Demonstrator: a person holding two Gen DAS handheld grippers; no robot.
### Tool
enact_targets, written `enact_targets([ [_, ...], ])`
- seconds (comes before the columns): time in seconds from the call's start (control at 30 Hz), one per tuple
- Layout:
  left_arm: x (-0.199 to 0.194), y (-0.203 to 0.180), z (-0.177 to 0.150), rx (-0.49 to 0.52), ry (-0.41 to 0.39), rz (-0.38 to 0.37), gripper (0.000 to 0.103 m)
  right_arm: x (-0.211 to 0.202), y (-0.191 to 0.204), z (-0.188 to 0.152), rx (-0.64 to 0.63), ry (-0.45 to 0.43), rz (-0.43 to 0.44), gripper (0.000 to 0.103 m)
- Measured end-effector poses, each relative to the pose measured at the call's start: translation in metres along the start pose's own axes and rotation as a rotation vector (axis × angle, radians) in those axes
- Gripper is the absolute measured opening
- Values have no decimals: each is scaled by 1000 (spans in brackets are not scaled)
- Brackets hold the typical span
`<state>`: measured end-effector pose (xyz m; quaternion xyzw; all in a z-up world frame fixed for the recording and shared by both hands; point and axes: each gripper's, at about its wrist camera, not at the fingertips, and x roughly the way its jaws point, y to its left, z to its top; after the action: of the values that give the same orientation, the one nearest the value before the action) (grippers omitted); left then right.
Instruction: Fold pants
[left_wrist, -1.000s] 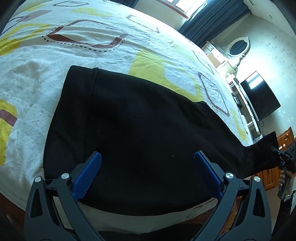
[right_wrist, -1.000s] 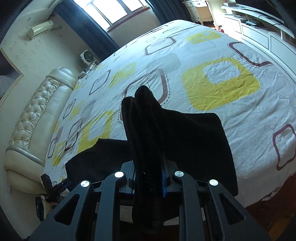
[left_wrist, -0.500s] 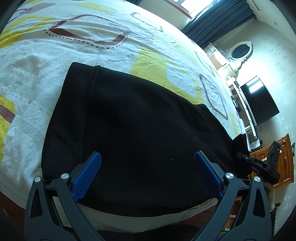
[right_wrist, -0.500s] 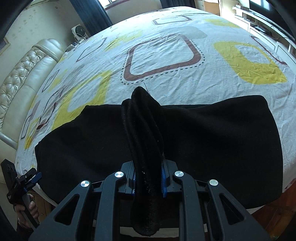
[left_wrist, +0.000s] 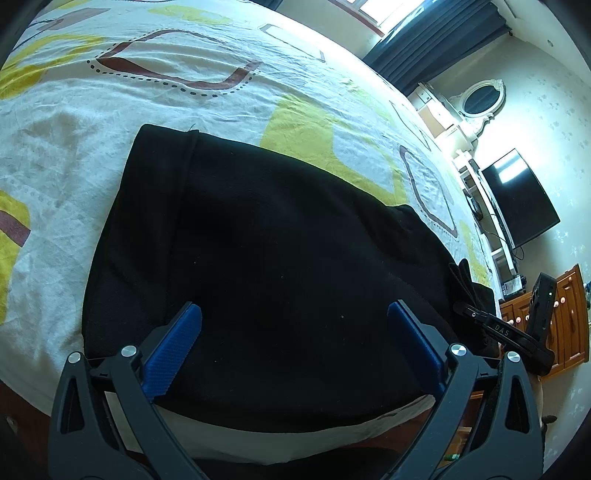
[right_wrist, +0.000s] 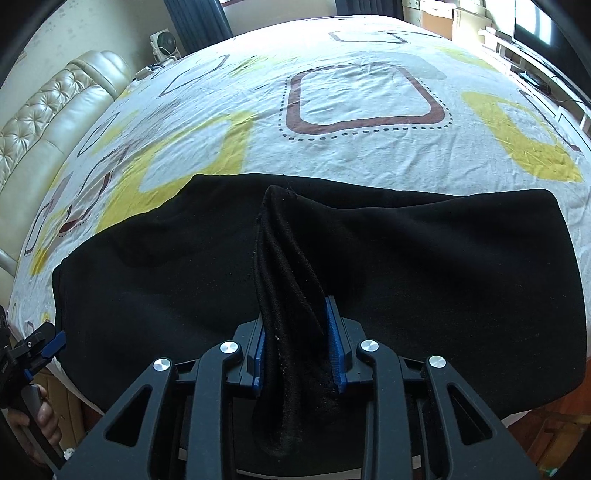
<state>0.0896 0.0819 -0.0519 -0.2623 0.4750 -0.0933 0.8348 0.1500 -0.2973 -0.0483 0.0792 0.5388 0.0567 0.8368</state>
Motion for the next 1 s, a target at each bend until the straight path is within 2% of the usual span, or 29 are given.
enact_targets([
  [0.07, 1, 0, 1, 8, 1, 4, 100, 2, 7, -2, -13, 3, 0, 36],
  [0.2, 3, -1, 1, 18, 2, 10, 100, 3, 20, -7, -24, 10, 32, 37],
  [0.27, 2, 0, 1, 17, 2, 9, 100, 3, 30, -9, -45, 7, 24, 44],
  [0.43, 3, -1, 1, 18, 3, 9, 100, 3, 50, -17, -117, -7, -38, 52],
  [0.67, 4, -2, 0, 37, 5, 16, 100, -2, 63, -22, -159, -26, -58, 53],
  [0.7, 4, -2, 0, 43, 6, 17, 100, -4, 63, -23, -158, -28, -45, 53],
  [0.77, 4, -2, -1, 52, 7, 19, 100, -11, 63, -23, -155, -29, 13, 63],
  [0.87, 3, -2, -2, 58, 8, 16, 100, -31, 51, -18, -147, -44, 210, 63],
  [0.93, 3, -1, -1, 57, 9, 13, 100, -45, 27, -10, -111, -57, 283, 64],
  [1.0, 3, 0, -1, 55, 10, 11, 100, -58, -13, 3, -43, -82, 309, 69],
])
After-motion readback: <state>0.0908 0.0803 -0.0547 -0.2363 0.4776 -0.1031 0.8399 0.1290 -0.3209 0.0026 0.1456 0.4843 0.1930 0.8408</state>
